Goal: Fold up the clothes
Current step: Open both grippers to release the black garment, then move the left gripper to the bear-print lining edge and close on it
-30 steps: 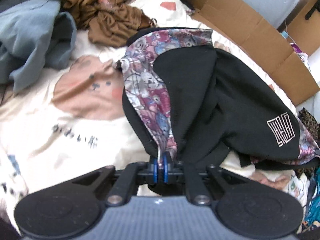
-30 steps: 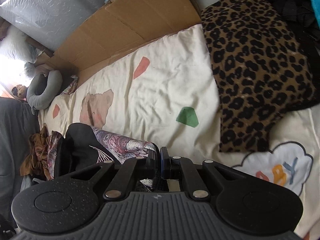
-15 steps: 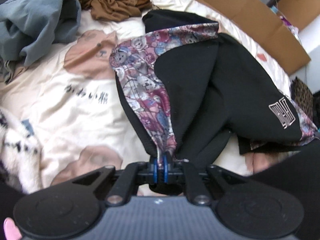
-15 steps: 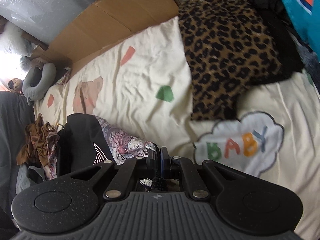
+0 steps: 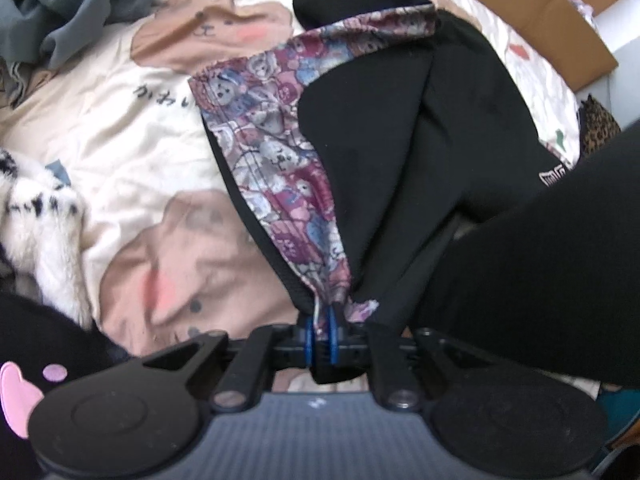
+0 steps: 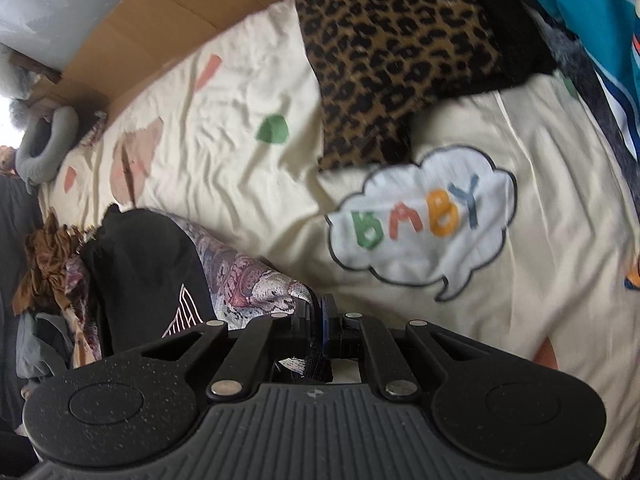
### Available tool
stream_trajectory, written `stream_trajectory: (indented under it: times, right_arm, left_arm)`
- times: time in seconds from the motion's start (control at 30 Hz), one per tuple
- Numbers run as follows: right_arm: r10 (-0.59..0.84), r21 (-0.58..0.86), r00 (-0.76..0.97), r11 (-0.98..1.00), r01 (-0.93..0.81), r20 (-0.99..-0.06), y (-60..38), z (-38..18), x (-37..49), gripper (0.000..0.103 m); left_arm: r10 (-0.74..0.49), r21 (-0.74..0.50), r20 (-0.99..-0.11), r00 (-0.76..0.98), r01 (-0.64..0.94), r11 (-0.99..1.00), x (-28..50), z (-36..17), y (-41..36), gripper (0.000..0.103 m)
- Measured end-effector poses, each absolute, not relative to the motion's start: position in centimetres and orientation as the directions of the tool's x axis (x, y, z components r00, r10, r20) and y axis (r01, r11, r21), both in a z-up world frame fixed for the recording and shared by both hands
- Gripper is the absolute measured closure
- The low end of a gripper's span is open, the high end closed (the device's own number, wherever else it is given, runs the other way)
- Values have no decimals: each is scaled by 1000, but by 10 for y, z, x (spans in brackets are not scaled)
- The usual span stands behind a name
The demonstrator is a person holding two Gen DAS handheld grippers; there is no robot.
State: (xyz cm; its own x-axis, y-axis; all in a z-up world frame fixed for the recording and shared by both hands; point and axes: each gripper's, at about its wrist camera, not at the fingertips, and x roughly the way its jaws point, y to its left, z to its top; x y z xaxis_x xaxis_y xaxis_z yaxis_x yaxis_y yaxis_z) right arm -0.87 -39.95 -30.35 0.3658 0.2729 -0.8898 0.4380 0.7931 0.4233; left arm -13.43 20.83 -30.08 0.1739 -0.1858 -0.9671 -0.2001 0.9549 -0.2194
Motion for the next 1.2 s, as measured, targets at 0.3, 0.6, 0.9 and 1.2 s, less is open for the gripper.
stream_trajectory:
  times: [0.3, 0.6, 0.9, 1.2]
  right_arm:
    - [207, 368, 368, 814, 449, -907, -419, -292, -18, 88]
    - [221, 376, 391, 843, 384, -894, -409, -296, 13, 73]
    - [251, 390, 393, 860, 328, -885, -387, -319, 57, 72]
    - [263, 401, 402, 861, 313, -877, -369, -346, 96, 73]
  left_arm:
    - [-59, -101, -976, 211, -194, 976, -123, -280, 241, 80]
    - [17, -34, -941, 339, -144, 989, -54, -265, 245, 67]
    - [-39, -63, -898, 438, -41, 997, 24, -274, 219, 52]
    - [-202, -170, -845, 494, 111, 979, 91, -289, 177, 44]
